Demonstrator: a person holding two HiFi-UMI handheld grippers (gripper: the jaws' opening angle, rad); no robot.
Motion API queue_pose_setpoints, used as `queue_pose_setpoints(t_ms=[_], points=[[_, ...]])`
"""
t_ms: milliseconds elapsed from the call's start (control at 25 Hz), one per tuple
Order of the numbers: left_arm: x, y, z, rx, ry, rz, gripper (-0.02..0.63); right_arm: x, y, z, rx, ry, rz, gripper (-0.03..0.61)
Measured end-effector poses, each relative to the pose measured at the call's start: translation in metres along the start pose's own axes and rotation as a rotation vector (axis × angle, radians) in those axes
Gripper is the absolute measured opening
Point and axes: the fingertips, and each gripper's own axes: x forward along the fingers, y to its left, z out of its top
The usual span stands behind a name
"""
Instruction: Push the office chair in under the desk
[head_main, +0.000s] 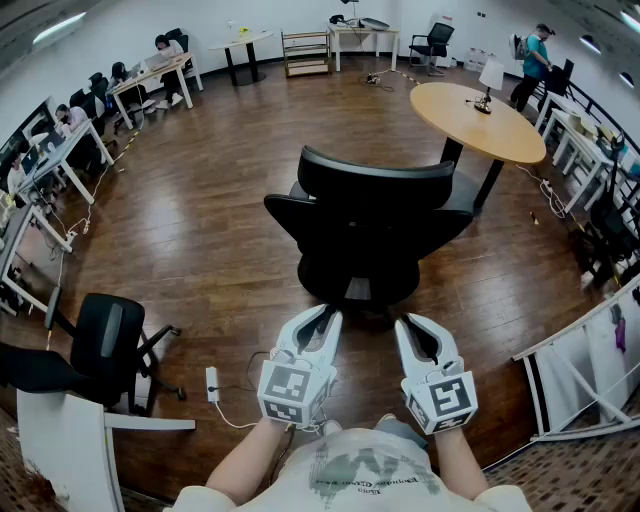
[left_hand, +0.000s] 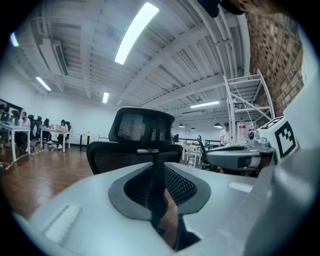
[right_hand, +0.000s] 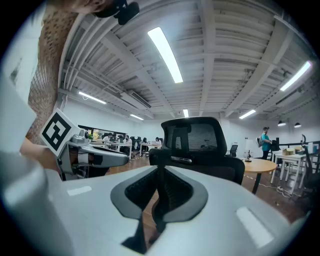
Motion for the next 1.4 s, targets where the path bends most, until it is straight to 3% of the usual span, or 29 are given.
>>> queue_pose_setpoints(t_ms=[320,800,1200,1400], points=[[0.011,0.037,0.024,0.127,0.005,-0.01,0.13,0.001,-0.033,0.008,-0.12,0.028,-0.017,0.101],[0.067,0.099,0.042,0.26,0.052,0.023,0.184,0.046,-0.106,0.024,-0.245,0.048,-0.038,0.151],[0.128,0.151,0.039,0.454,0.154,-0.01,0.268,0.093,-0.162,0.01,-0.384,0.147,0.0,0.192],[0.144,0.171,0.027,0.538,0.273,-0.048,0.285,0.114,-0.193,0.001,-0.488,0.228,0.037,0.201]])
